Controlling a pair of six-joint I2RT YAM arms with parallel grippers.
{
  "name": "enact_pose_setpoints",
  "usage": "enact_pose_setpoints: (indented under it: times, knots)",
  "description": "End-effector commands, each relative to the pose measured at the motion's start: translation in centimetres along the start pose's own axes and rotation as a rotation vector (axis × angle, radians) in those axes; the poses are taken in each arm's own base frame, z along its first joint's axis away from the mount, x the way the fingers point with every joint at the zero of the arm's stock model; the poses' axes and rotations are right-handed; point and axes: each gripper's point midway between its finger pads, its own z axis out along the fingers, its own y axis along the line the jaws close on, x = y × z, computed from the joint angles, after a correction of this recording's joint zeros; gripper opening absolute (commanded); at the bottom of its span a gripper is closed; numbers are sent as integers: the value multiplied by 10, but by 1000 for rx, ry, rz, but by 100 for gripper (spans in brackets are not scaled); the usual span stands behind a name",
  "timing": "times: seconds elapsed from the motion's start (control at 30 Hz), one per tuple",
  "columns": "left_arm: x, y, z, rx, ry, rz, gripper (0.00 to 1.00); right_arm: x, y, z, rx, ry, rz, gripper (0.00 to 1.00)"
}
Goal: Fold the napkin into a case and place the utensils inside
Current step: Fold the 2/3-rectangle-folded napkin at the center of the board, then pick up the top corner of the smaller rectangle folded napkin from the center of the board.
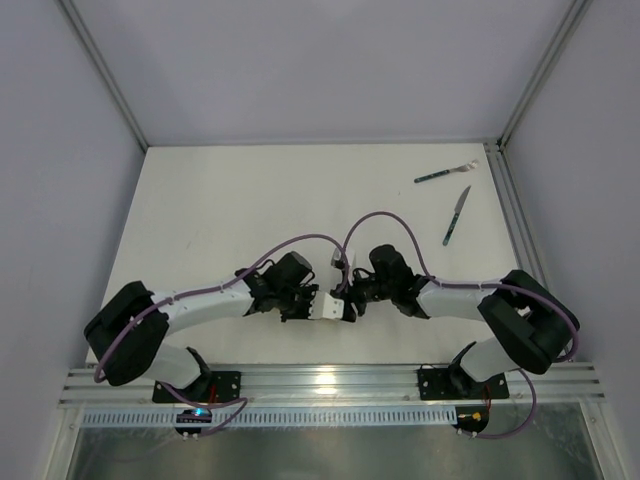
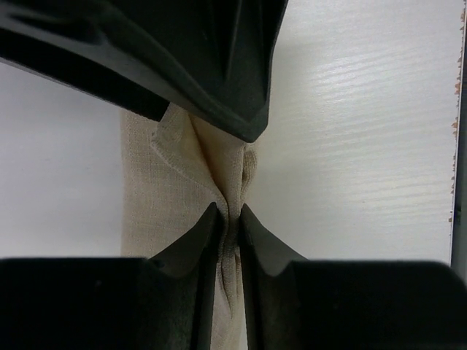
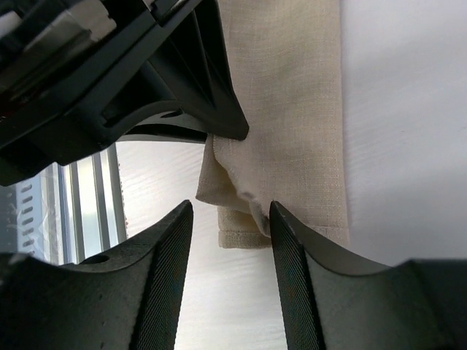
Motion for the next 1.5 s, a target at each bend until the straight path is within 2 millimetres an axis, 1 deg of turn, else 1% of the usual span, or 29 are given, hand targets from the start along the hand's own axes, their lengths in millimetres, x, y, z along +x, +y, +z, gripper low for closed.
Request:
enact_pose_setpoints:
  times: [0.0, 0.1, 0.2, 0.3, 0.33, 0.4, 0.47, 0.6, 0.63, 0.77, 0.8, 0.87, 0.9, 0.97, 1.0, 1.03, 1.07, 1.1, 1.13, 1.2, 1.23, 1.27, 1.3, 1.33, 1.37, 1.4, 1.43, 1.47]
  knots:
    - [-9, -4, -5, 7, -44, 2, 18, -16, 20, 9, -105, -38, -124, 51]
    - [-11, -4, -7, 1, -54, -3, 18, -7, 25, 13, -110, -25, -164, 52]
    - [-12, -4, -8, -2, -64, -4, 18, -5, 20, 14, -83, -44, -158, 52]
    - [-13, -4, -8, -2, -69, -7, 17, -12, 17, 21, -81, -72, -139, 51]
    - [-14, -4, -8, -3, -70, -11, 18, -8, 14, 24, -78, -57, -120, 50]
    - [-13, -3, -8, -5, -65, -20, 18, -8, 14, 28, -90, -57, -121, 50]
    - [-13, -2, -8, -7, -66, -31, 18, -4, 14, 30, -94, -46, -113, 50]
    - [-12, 2, -10, -20, -71, -48, 17, 4, 14, 28, -89, -38, -103, 50]
    - [-12, 1, -10, -15, -73, -50, 18, 4, 14, 28, -86, -41, -102, 49]
    - [-9, 0, -10, -7, -60, -43, 20, 0, 14, 28, -84, -61, -101, 36]
    - [-7, -2, -10, 1, -52, -42, 23, -3, 15, 29, -85, -66, -75, 30]
    - [-4, -4, -9, 10, -41, -49, 27, -8, 14, 30, -76, -75, -69, 24]
    - [-3, -7, -9, 20, -34, -54, 33, -8, 13, 31, -72, -72, -64, 19]
    - [-3, -7, -12, 14, -30, -62, 41, -9, 9, 33, -60, -66, -56, 15]
    - [-2, -8, -15, 19, -23, -76, 48, -6, 8, 34, -57, -54, -49, 12]
    - [-3, -8, -17, 16, -19, -78, 52, -2, 6, 35, -47, -42, -39, 11]
    - [-6, -5, -23, 2, -21, -78, 55, -1, 4, 35, -40, -39, -35, 10]
    - [-6, -6, -27, -1, -19, -83, 57, 2, 3, 35, -36, -32, -28, 9]
    - [0, -10, -32, 9, 2, -96, 57, 4, 3, 36, -37, -25, -22, 8]
    - [3, -8, -47, -17, -6, -121, 58, 5, 2, 36, -32, -17, -12, 7]
    - [10, -11, -53, -8, 8, -153, 58, 4, 1, 36, -30, -16, -11, 7]
    - [21, -4, -63, -33, 10, -209, 57, 4, 1, 37, -30, -12, -11, 7]
    - [23, -2, -74, -50, -9, -234, 56, 5, 1, 37, -29, -8, -6, 7]
    - [32, -5, -82, -48, 5, -281, 55, 4, 1, 38, -29, -7, -7, 6]
    - [47, 5, -95, -97, 18, -347, 53, 4, 0, 38, -29, -3, -7, 6]
    - [58, 11, -105, -150, 55, -378, 52, 4, 0, 39, -30, 1, -3, 6]
    - [68, 14, -112, -183, 83, -416, 52, 4, -1, 39, -27, 4, -1, 6]
    - [80, 17, -119, -226, 109, -494, 53, 5, -1, 40, -28, 12, 5, 6]
